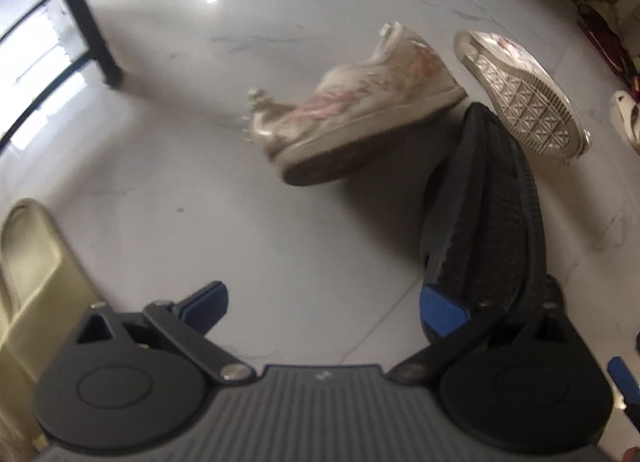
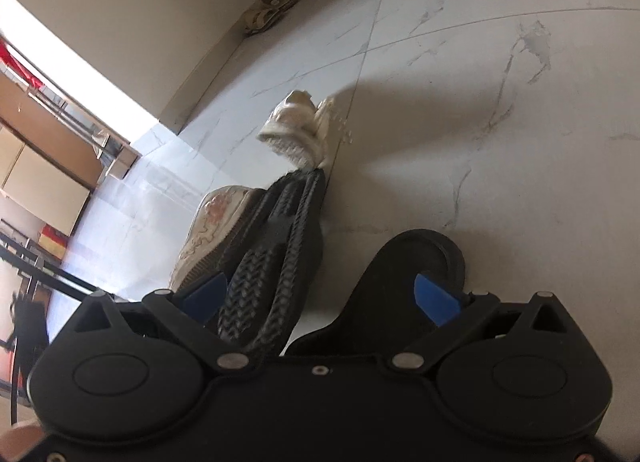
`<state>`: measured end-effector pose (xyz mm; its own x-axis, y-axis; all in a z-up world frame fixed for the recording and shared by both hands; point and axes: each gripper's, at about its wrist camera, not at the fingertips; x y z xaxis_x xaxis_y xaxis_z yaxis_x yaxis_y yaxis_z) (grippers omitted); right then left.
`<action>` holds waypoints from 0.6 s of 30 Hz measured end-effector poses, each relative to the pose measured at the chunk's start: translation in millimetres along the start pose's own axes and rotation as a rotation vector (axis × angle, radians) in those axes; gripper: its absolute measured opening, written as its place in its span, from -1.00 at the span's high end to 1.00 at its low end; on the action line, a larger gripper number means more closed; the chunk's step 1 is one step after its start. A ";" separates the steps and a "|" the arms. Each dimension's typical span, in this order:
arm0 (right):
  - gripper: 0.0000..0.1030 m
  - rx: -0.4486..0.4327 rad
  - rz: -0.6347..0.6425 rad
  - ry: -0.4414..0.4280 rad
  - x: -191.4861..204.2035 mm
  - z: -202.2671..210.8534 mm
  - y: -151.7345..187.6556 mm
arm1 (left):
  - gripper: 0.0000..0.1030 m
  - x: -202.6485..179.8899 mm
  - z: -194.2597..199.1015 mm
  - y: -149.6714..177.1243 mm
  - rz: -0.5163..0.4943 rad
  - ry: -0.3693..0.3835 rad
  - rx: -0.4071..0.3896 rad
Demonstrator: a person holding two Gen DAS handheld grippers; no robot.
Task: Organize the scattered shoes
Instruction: 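Move the left tool to the pile and grasp a black slipper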
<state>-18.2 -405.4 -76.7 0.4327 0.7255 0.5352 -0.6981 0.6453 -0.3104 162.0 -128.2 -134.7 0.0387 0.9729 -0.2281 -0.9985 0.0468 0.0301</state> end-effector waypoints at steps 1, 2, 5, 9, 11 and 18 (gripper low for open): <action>-0.98 0.003 0.002 0.002 0.0 -0.7 -0.2 | -0.99 6.9 -0.4 2.2 0.036 0.037 -0.017; -0.98 0.006 0.003 0.004 0.0 -1.4 -0.4 | -0.99 15.1 -0.5 5.0 0.078 0.079 -0.041; -0.98 0.007 0.007 0.008 0.6 -3.4 -1.0 | -0.99 35.6 -5.1 9.1 0.166 0.188 -0.053; -0.98 0.023 0.003 -0.005 2.5 -8.4 -0.6 | -0.99 43.5 -15.3 10.1 0.203 0.303 -0.011; -0.98 0.034 0.004 -0.011 2.0 -9.8 -0.1 | -0.99 41.3 -20.0 13.0 0.193 0.352 0.010; -0.98 0.034 -0.017 -0.017 -5.6 -7.6 -2.6 | -0.99 28.6 -9.3 12.9 0.156 0.494 -0.046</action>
<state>-14.5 -409.4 -84.9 0.4354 0.7100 0.5535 -0.7096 0.6490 -0.2743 149.8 -101.9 -149.9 -0.1227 0.7440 -0.6568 -0.9920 -0.1109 0.0596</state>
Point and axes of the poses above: each gripper's, at about its wrist camera, not at the fingertips, and z roughly against the way its jaws point, x to its left, y to its underside, and after that the axes turned 15 degrees about x, right-handed
